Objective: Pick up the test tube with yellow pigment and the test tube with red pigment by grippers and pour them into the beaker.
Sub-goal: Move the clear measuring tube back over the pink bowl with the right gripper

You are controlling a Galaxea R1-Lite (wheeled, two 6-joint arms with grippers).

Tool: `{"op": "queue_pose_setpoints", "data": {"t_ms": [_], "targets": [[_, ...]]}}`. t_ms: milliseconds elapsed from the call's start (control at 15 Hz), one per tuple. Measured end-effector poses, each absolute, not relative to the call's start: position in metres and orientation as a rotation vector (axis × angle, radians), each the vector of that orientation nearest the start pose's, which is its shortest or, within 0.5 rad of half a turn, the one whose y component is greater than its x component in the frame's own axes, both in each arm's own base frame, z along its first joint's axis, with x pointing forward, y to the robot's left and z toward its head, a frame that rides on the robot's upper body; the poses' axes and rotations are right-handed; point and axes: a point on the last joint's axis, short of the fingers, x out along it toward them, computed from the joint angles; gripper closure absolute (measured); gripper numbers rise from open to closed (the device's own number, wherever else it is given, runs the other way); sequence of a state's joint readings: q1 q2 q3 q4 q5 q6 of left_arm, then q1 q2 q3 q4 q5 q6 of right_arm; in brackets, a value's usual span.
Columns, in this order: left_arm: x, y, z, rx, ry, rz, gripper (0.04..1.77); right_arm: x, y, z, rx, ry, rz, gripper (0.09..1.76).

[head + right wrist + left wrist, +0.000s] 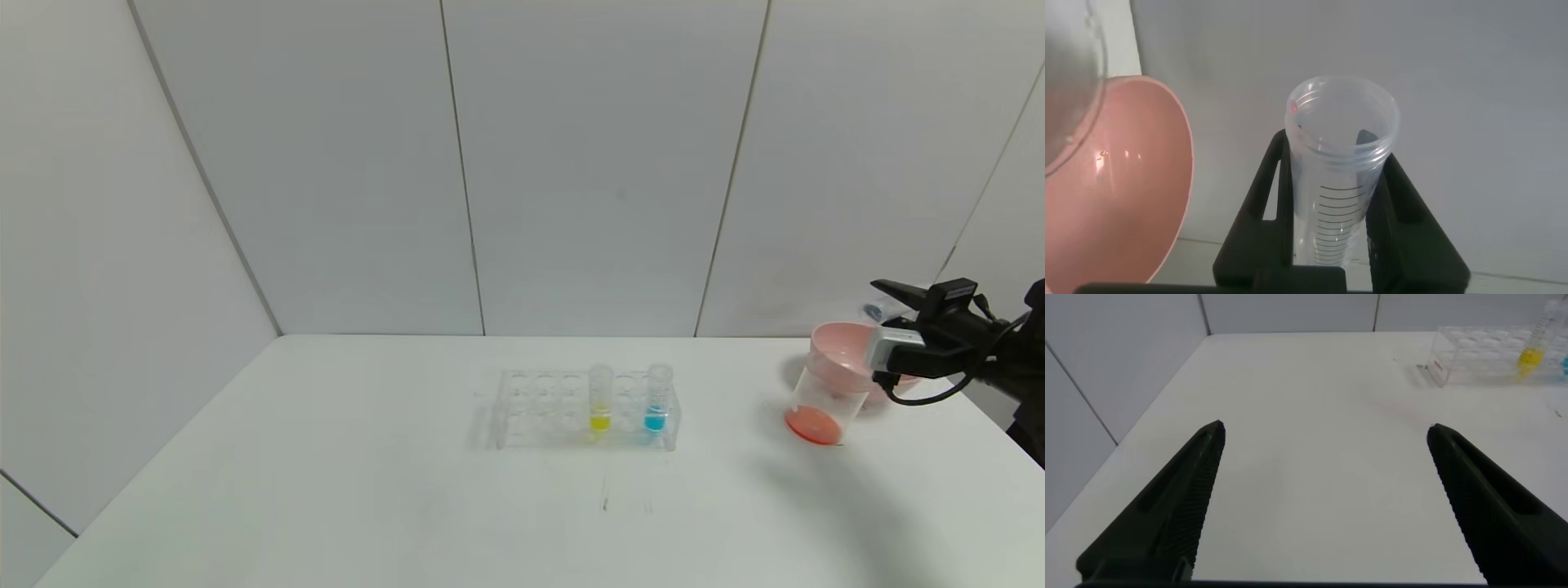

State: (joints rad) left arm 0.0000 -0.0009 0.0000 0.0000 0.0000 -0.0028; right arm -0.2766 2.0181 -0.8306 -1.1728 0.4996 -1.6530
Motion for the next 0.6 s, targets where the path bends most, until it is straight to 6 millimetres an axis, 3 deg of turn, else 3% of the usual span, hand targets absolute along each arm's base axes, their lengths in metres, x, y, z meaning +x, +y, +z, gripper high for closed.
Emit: {"op": "queue_pose_setpoints", "data": {"t_ms": [200,600], "targets": [[-0.023,0.0,0.075,-0.003,-0.001,0.0,0.05,0.363,-0.092,0.151,-1.434,-0.14,0.123,1.29],[-0.023,0.0,0.075,-0.003,-0.001,0.0,0.05,0.372,-0.094,0.167,-0.651,-0.066,0.091,1.29]]}}
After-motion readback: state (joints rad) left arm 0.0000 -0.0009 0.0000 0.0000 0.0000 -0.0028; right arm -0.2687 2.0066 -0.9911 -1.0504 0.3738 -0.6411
